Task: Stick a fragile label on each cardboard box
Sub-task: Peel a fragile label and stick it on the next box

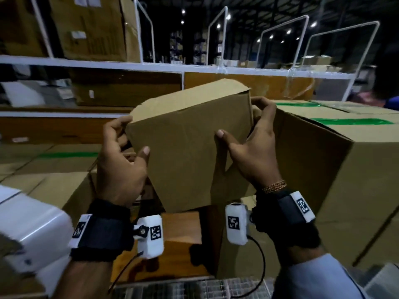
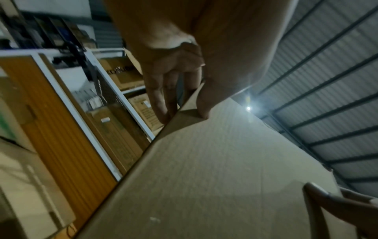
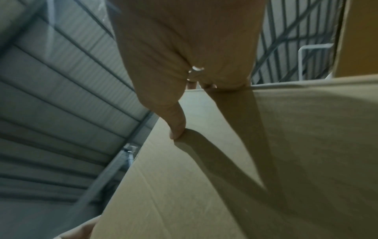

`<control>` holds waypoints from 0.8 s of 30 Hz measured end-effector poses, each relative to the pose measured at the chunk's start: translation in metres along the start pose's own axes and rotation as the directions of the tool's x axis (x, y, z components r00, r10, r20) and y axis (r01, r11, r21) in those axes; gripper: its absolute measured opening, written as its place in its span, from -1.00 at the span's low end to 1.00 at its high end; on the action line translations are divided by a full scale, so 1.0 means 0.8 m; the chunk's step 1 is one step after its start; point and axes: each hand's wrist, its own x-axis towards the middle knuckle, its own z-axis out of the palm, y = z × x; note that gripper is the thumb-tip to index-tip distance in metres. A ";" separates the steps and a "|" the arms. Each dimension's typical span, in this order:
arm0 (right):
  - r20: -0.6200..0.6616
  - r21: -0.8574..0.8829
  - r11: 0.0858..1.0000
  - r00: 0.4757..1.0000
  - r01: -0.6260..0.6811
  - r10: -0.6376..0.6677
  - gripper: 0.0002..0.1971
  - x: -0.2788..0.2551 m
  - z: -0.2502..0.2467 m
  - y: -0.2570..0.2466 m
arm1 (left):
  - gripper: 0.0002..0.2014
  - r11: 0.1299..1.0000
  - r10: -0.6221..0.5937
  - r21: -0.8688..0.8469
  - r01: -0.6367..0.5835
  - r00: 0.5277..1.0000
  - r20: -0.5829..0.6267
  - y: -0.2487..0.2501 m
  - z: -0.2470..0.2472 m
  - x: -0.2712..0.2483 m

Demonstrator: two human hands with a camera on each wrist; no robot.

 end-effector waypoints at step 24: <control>0.454 -0.338 0.929 0.891 0.149 0.022 -0.03 -0.226 0.164 -0.090 | -0.15 0.888 -0.459 0.073 0.453 0.872 0.172 -0.222 -0.172 -0.127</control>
